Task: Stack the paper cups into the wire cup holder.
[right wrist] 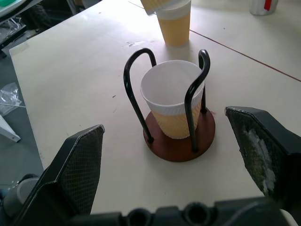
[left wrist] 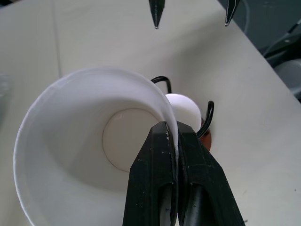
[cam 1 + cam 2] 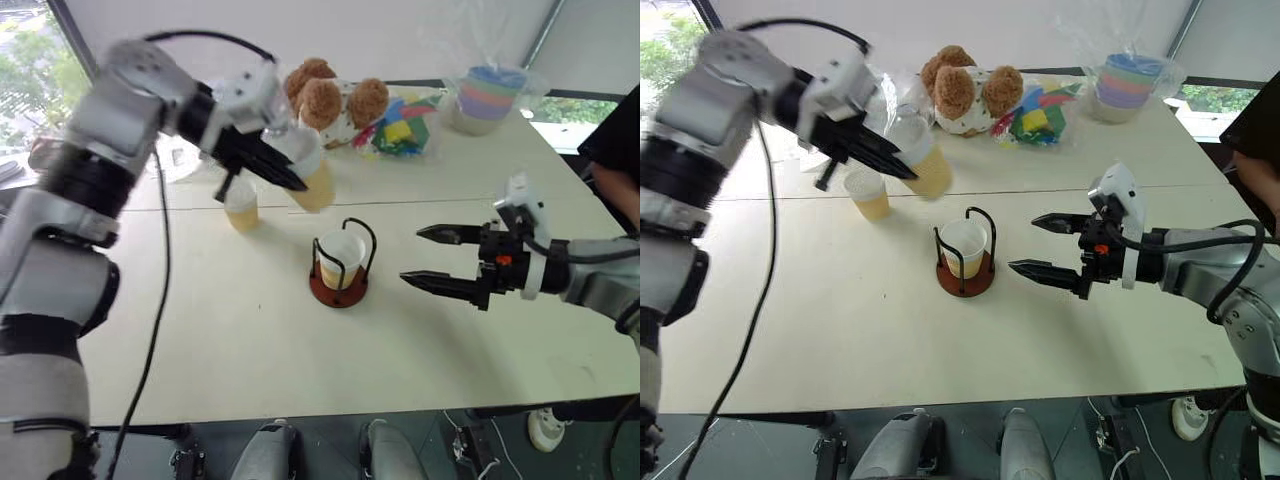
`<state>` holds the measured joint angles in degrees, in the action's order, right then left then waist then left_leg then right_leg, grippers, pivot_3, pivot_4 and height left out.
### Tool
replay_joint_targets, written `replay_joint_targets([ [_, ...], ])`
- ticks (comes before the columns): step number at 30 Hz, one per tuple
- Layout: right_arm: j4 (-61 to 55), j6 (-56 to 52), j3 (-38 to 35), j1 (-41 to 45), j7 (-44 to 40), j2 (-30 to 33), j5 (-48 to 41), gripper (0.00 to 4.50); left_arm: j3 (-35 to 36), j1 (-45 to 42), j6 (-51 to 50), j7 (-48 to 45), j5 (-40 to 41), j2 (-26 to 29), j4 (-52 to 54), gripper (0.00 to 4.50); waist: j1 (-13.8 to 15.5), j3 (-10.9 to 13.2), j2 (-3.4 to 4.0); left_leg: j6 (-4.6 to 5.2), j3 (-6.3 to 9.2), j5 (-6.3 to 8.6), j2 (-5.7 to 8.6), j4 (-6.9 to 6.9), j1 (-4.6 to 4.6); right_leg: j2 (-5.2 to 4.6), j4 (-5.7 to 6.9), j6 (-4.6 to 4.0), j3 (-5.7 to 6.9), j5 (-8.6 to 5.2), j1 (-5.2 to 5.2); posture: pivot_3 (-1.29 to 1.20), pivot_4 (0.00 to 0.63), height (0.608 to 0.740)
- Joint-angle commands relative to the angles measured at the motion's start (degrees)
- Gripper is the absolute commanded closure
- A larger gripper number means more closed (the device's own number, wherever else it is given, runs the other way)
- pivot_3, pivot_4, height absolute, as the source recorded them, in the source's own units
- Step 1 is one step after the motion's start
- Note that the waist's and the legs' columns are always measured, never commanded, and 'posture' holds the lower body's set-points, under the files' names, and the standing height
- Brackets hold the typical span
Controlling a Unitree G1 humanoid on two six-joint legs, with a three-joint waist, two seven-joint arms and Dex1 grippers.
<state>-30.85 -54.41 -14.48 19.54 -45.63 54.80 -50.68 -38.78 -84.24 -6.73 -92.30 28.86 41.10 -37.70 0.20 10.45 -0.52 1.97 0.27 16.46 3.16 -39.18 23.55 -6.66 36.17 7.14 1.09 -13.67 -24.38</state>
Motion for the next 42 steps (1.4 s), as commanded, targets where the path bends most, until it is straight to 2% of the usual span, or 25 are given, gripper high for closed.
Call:
replay_joint_targets([
  [1,-4.2,-0.5,-4.1,-1.2,3.4,-0.9,-2.7,0.0,-3.3,-4.0,5.1,-0.2,2.6,-2.8,-4.1,4.44,0.0,0.0,-0.02,0.0,0.0,0.0,0.0,0.0,0.0,0.0,0.0,0.0,-0.01,0.0,0.0,0.0,0.15,0.74],
  [7,-7.0,-1.6,-6.3,-3.5,7.3,-0.9,-5.7,0.0,-8.6,-5.8,8.0,-0.2,5.5,-6.0,-8.3,4.44,0.3,0.0,-0.02,0.01,-0.02,0.01,0.0,-0.02,0.02,-0.02,-0.04,0.0,-0.04,0.0,0.0,0.0,0.15,0.74],
  [23,-7.1,-0.7,-5.7,-4.1,11.6,-1.2,-7.3,0.0,-22.4,-8.8,11.1,-0.2,11.7,-5.6,-7.2,4.44,0.5,0.0,-0.03,0.02,-0.01,0.01,0.01,-0.03,0.04,-0.03,-0.06,0.0,-0.07,0.0,0.01,0.0,0.15,0.74],
  [33,-7.0,-0.2,-5.4,-4.4,12.4,-1.7,-6.9,0.0,-21.2,-10.2,13.5,-0.2,11.1,-6.9,-11.5,4.44,0.5,0.0,-0.03,0.03,-0.01,0.02,0.01,-0.03,0.05,-0.01,-0.06,0.0,-0.07,0.0,0.01,0.0,0.15,0.74],
  [38,-6.2,0.6,-4.5,-4.0,12.0,-1.5,-5.9,0.0,-21.3,-10.3,13.0,-0.2,11.6,-6.1,-10.9,4.44,0.5,0.0,-0.04,0.03,-0.01,0.02,0.01,-0.03,0.05,-0.01,-0.06,0.0,-0.07,0.0,0.01,0.0,0.15,0.74],
  [42,-5.7,1.2,-4.1,-3.9,11.5,-1.4,-5.5,0.0,-22.5,-11.9,11.9,-0.2,12.7,-3.4,-8.6,4.44,0.4,0.0,-0.04,0.03,-0.01,0.02,0.01,-0.03,0.05,-0.01,-0.06,0.0,-0.07,-0.01,0.01,0.0,0.15,0.74],
])
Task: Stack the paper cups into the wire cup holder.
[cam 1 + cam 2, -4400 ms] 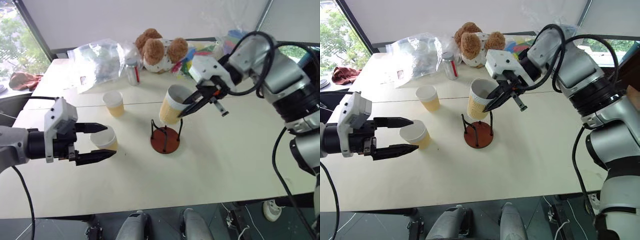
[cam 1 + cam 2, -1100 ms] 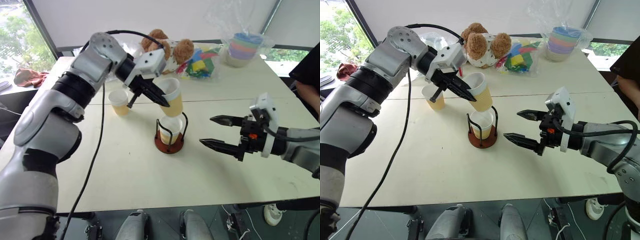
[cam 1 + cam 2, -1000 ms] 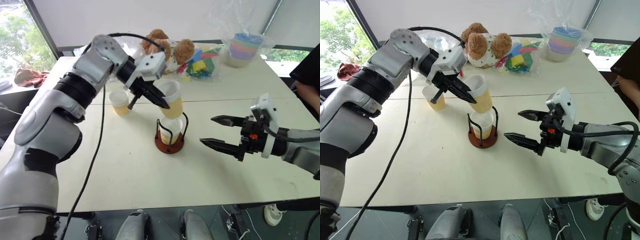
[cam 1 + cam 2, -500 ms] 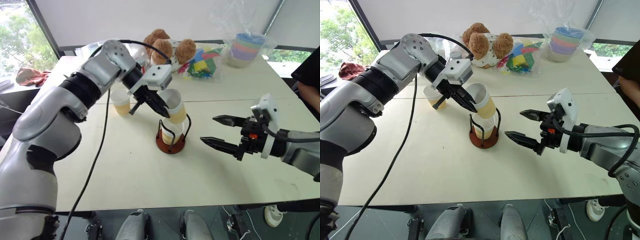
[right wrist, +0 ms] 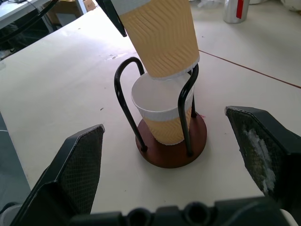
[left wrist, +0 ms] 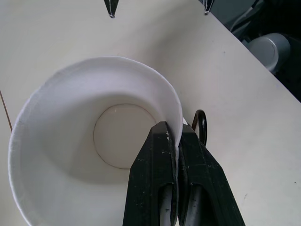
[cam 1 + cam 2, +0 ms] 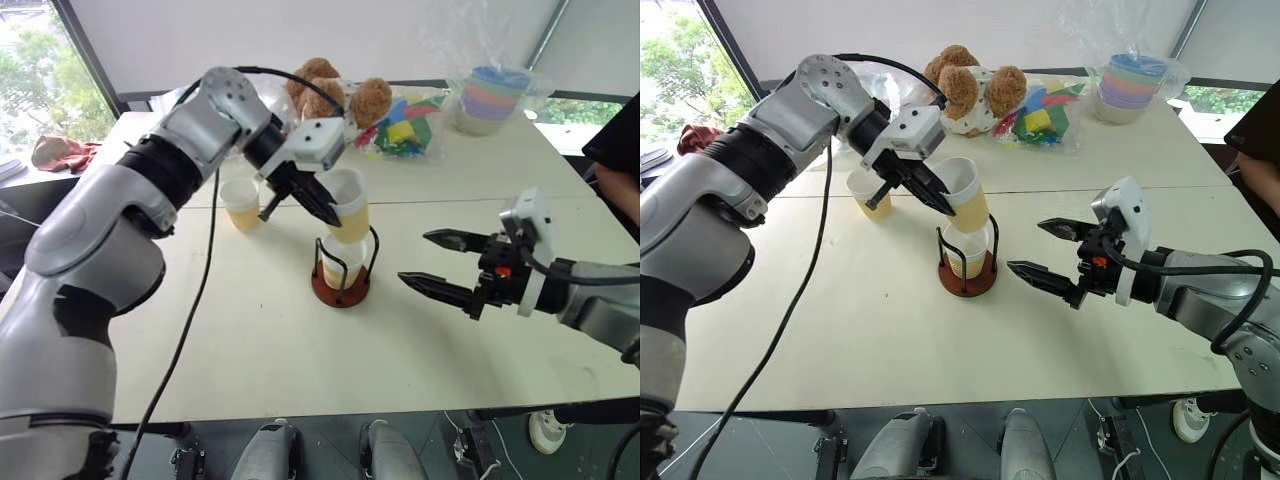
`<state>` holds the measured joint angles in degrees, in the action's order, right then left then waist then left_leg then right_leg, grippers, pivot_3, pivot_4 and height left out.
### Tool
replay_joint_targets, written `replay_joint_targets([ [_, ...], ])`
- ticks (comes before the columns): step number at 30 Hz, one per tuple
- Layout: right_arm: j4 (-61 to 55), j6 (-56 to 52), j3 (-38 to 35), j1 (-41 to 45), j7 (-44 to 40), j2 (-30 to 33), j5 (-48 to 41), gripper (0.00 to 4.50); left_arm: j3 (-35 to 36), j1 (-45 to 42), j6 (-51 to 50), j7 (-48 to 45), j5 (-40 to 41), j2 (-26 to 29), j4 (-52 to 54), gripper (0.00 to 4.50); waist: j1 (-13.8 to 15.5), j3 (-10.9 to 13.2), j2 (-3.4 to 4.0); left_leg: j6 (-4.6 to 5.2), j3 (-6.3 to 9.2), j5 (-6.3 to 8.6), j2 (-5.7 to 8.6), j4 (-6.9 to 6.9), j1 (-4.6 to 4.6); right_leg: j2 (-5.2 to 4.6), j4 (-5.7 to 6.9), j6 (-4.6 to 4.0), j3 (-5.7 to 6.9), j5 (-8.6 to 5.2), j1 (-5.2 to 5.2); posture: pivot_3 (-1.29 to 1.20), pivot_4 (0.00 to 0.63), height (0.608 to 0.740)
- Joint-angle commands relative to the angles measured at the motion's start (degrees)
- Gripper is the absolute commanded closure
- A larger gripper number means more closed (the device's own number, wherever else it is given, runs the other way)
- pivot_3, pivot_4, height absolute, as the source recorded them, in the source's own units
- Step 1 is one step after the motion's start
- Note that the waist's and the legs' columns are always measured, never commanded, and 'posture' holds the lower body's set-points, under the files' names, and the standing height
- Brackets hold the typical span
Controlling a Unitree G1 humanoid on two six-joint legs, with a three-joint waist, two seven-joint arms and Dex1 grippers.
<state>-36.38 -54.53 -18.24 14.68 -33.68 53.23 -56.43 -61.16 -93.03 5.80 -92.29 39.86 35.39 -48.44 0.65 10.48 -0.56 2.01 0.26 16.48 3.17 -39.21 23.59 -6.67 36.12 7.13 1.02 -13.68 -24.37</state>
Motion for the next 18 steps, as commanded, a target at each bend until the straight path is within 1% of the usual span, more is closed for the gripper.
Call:
replay_joint_targets([
  [1,-0.2,1.3,-0.2,1.1,-0.4,0.2,0.2,0.0,-0.8,-3.4,-1.1,-0.2,2.4,3.2,3.4,4.44,-0.1,0.0,0.0,0.0,0.0,0.0,0.0,0.0,0.0,0.0,0.0,0.0,0.0,0.0,0.0,0.0,0.15,0.74],
  [5,0.1,1.4,0.2,1.5,-0.6,0.1,0.3,0.0,-3.4,-4.2,-2.6,-0.2,3.7,5.4,6.8,4.44,0.0,0.0,0.0,0.0,0.0,0.0,0.0,0.0,0.0,0.0,0.0,0.0,0.0,0.0,0.0,0.0,0.15,0.74],
  [9,0.2,1.5,0.4,1.6,-0.7,0.1,0.3,0.0,-4.3,-3.6,-2.5,-0.2,5.0,6.0,9.0,4.44,0.1,0.0,0.0,0.0,0.0,0.0,0.0,-0.02,0.0,0.0,0.0,0.0,-0.01,0.0,0.01,0.0,0.15,0.74],
  [18,-2.4,0.1,-1.7,-1.1,-1.5,0.9,-3.8,0.0,-6.4,-2.7,2.0,-0.2,2.1,2.1,4.4,4.44,0.0,0.0,0.0,0.0,0.0,0.0,0.0,-0.02,0.0,0.01,0.0,0.0,-0.01,0.0,0.02,0.0,0.15,0.74],
])
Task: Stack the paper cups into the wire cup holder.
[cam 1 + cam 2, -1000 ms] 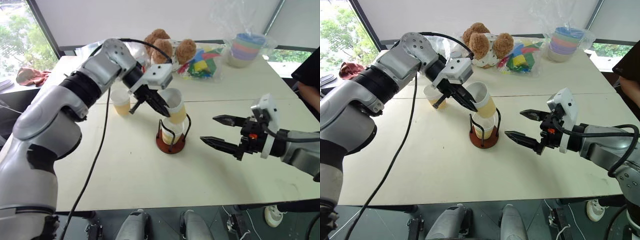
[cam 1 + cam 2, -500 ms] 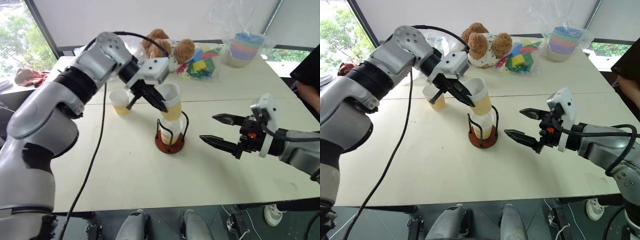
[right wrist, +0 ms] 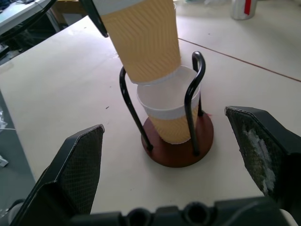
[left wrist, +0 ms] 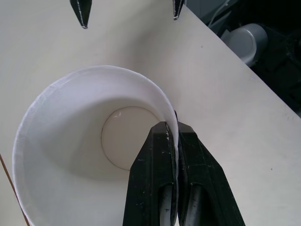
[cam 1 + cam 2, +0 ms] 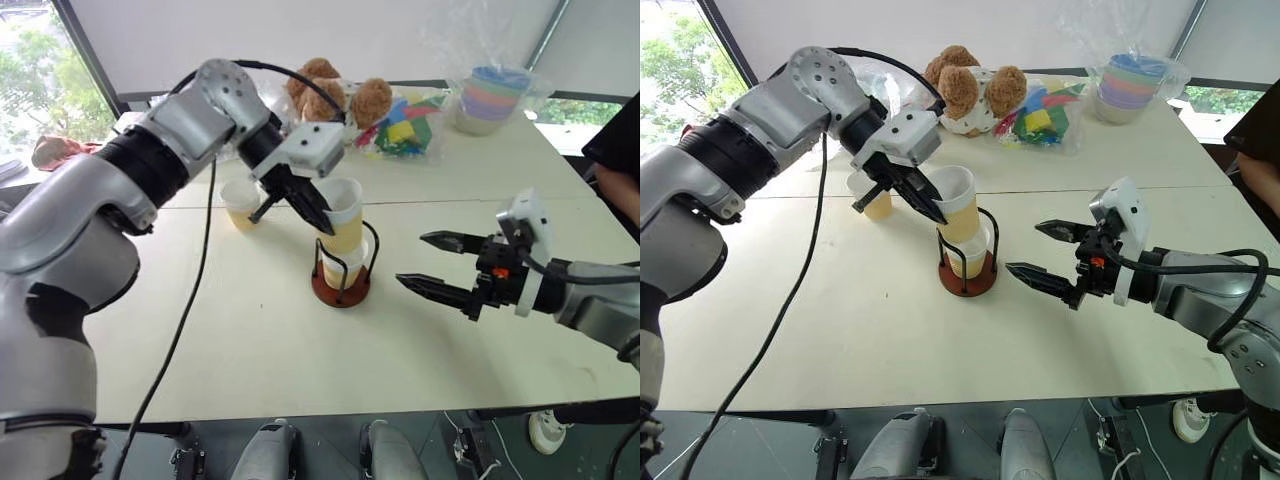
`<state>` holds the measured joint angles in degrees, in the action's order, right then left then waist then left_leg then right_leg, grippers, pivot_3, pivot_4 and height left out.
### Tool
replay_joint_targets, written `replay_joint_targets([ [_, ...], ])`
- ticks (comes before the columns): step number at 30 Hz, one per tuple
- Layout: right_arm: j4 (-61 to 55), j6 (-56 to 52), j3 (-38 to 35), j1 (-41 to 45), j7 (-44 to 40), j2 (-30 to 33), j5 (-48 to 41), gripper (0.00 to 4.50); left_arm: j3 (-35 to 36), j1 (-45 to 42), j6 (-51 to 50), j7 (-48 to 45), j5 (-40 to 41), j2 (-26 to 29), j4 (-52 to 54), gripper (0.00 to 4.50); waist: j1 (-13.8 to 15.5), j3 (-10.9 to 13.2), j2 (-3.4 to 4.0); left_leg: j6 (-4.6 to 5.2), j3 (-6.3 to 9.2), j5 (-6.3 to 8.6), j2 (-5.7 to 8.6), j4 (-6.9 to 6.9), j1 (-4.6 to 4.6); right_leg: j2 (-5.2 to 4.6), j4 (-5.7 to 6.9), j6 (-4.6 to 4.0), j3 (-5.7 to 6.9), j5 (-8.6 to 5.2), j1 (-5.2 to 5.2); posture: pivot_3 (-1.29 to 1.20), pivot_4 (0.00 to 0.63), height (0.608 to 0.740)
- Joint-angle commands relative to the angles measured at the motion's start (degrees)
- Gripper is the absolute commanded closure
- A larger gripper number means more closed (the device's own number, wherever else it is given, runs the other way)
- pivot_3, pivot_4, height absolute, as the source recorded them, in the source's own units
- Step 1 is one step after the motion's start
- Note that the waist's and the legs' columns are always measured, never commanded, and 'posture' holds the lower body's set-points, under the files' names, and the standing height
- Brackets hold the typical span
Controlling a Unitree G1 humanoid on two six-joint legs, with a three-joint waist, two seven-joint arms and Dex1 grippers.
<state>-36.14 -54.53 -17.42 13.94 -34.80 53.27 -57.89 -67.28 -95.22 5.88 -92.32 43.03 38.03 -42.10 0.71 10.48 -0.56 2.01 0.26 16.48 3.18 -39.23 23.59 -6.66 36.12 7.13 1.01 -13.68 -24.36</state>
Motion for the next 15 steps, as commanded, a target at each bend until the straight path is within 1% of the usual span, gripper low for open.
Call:
replay_joint_targets([
  [1,-3.1,0.0,-2.6,-0.7,-0.4,1.0,-2.9,0.0,-0.4,-0.5,2.5,-0.2,-1.5,-1.1,-2.8,4.44,0.0,0.0,0.0,0.0,0.0,0.0,0.0,0.0,0.0,0.0,0.0,0.0,0.0,0.0,0.0,0.0,0.15,0.74],
  [7,-4.6,0.2,-2.8,-1.9,1.3,0.9,-4.4,0.0,-1.4,-0.6,3.6,-0.2,-2.3,-3.9,-5.7,4.44,0.0,0.0,-0.01,0.0,0.0,0.0,0.0,0.0,0.0,0.0,0.0,0.0,0.0,0.0,0.0,0.0,0.15,0.74],
  [10,-4.6,0.6,-2.5,-2.2,2.0,0.7,-4.5,0.0,-0.6,-0.4,3.7,-0.2,-2.3,-4.9,-6.7,4.44,0.0,0.0,-0.01,0.0,0.0,0.0,0.0,0.0,0.0,0.0,0.0,0.0,0.0,0.0,0.0,0.0,0.15,0.74],
  [11,-4.6,0.7,-2.4,-2.2,2.1,0.7,-4.5,0.0,-0.7,-0.4,3.9,-0.2,-2.4,-5.1,-6.8,4.21,0.0,0.0,-0.01,0.0,0.0,0.0,0.0,0.0,0.0,0.0,0.0,0.0,0.0,0.0,0.0,0.0,0.15,0.74],
  [13,-4.6,0.9,-2.3,-2.2,2.4,0.6,-4.5,0.0,-0.2,-0.3,4.5,-0.2,-2.9,-5.6,-7.6,3.59,0.0,0.0,-0.01,0.0,0.0,0.0,0.0,0.0,0.0,0.0,0.0,0.0,-0.01,0.0,0.0,0.0,0.15,0.74],
  [15,-4.5,1.0,-2.1,-2.2,2.5,0.6,-4.4,0.0,-0.1,-0.2,4.7,-0.2,-3.0,-5.8,-7.7,2.6,0.0,0.0,-0.01,0.0,0.0,0.0,0.0,0.0,0.0,0.0,0.0,0.0,0.0,0.0,0.0,0.0,0.15,0.74],
])
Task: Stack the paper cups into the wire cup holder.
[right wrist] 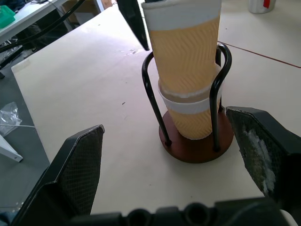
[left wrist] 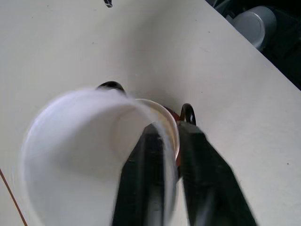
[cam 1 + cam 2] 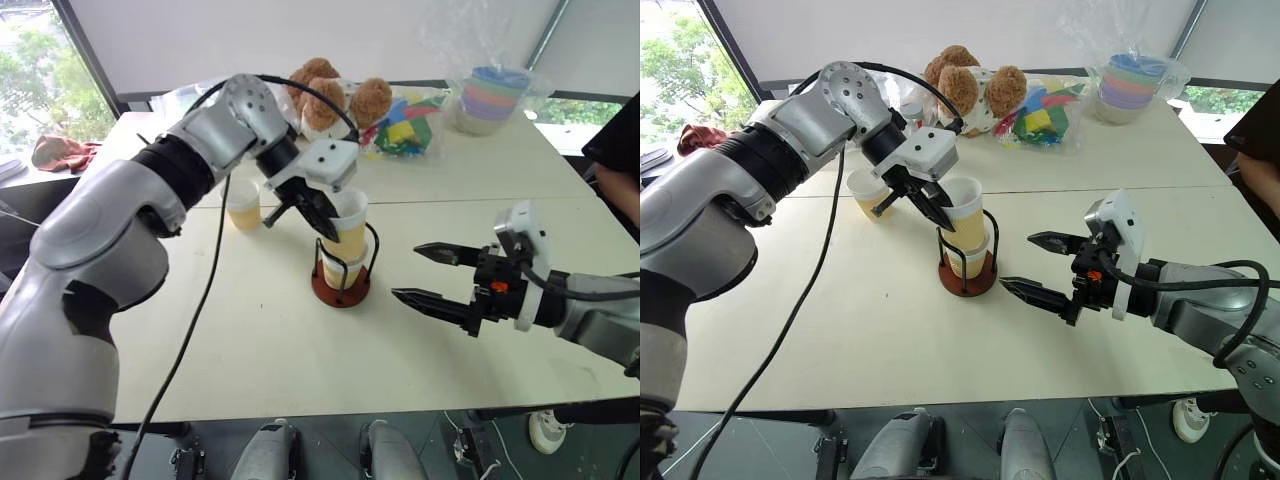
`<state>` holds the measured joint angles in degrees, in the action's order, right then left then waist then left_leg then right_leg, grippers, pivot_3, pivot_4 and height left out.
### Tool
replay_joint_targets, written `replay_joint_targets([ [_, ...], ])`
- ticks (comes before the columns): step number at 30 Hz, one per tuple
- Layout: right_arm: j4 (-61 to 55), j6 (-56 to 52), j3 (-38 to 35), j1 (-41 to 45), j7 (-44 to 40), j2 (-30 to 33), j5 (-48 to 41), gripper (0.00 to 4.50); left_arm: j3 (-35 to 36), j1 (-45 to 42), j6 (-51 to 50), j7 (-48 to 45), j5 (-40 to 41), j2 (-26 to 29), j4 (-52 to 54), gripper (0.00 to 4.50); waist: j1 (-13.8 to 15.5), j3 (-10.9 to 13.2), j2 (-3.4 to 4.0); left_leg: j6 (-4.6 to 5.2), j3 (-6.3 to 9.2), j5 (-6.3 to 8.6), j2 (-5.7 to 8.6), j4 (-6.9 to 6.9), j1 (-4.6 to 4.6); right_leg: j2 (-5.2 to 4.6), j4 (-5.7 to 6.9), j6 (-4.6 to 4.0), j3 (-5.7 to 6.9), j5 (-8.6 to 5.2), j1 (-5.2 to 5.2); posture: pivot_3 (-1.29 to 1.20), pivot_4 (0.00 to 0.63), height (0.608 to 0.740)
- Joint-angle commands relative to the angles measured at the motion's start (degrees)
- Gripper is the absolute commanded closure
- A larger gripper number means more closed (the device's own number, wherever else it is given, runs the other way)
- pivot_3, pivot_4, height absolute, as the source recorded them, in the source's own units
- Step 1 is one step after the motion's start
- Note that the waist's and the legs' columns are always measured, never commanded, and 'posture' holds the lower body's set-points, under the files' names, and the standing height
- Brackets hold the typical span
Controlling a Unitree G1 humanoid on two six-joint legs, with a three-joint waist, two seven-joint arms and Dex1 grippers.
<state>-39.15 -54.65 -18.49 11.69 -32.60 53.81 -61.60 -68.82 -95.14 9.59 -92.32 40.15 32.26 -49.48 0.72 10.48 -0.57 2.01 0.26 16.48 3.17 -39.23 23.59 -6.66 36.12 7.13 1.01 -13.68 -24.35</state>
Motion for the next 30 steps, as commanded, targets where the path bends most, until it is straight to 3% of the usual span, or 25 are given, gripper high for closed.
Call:
replay_joint_targets([
  [1,-1.4,1.2,-1.0,0.1,0.2,0.1,-0.6,0.0,1.8,-0.2,1.1,-0.2,-0.2,-0.1,-0.6,2.1,0.0,0.0,0.0,0.0,0.0,0.0,0.0,0.0,0.0,0.0,0.0,0.0,0.0,0.0,0.0,0.0,0.15,0.74],
  [4,-1.3,1.4,-1.0,0.1,0.2,0.1,-0.5,0.0,3.2,-0.2,1.1,-0.2,-0.6,-0.3,-1.1,0.61,0.0,0.0,0.0,0.0,0.0,0.0,0.0,0.0,0.0,0.0,0.0,0.0,0.0,0.0,0.0,0.0,0.15,0.74],
  [9,-0.6,2.4,-2.4,1.3,0.0,-0.2,-1.2,0.0,11.2,-1.2,0.8,-0.2,-2.4,0.1,-4.9,0.61,0.0,0.0,-0.01,0.01,0.0,0.0,0.0,-0.01,0.0,0.0,0.0,0.0,0.0,0.0,0.0,0.0,0.15,0.74],
  [13,1.6,4.2,-4.8,8.8,-0.8,0.1,-7.0,0.0,24.4,0.0,1.4,0.8,-9.4,5.0,-11.6,0.61,-0.9,0.0,0.0,0.01,-0.07,0.0,0.0,0.0,0.0,0.01,0.02,0.0,-0.04,0.0,-0.07,0.0,0.15,0.74],
  [18,4.4,4.6,-0.6,16.4,-3.4,0.7,-7.1,0.0,33.7,5.5,1.4,7.0,-19.5,11.8,-13.1,0.61,-1.4,0.0,0.02,0.04,-0.02,0.03,-0.08,0.07,-0.08,0.12,0.07,0.01,-0.04,0.0,-0.06,0.0,0.15,0.74],
  [22,7.5,5.7,5.4,20.3,-7.1,-0.4,-2.9,0.0,39.5,12.5,2.9,10.7,-25.6,16.6,-13.8,0.61,-1.4,0.0,-0.02,0.04,-0.04,0.02,-0.06,0.04,-0.06,0.1,0.09,0.01,-0.05,0.0,-0.06,0.0,0.15,0.74],
  [30,10.0,6.5,8.2,20.7,-9.9,-1.9,1.1,0.0,44.8,18.2,8.3,14.1,-36.6,16.3,-16.6,0.61,0.1,0.0,-0.13,0.05,-0.02,0.03,0.06,-0.02,0.12,-0.01,0.08,0.02,-0.02,0.0,-0.05,0.0,0.15,0.74],
])
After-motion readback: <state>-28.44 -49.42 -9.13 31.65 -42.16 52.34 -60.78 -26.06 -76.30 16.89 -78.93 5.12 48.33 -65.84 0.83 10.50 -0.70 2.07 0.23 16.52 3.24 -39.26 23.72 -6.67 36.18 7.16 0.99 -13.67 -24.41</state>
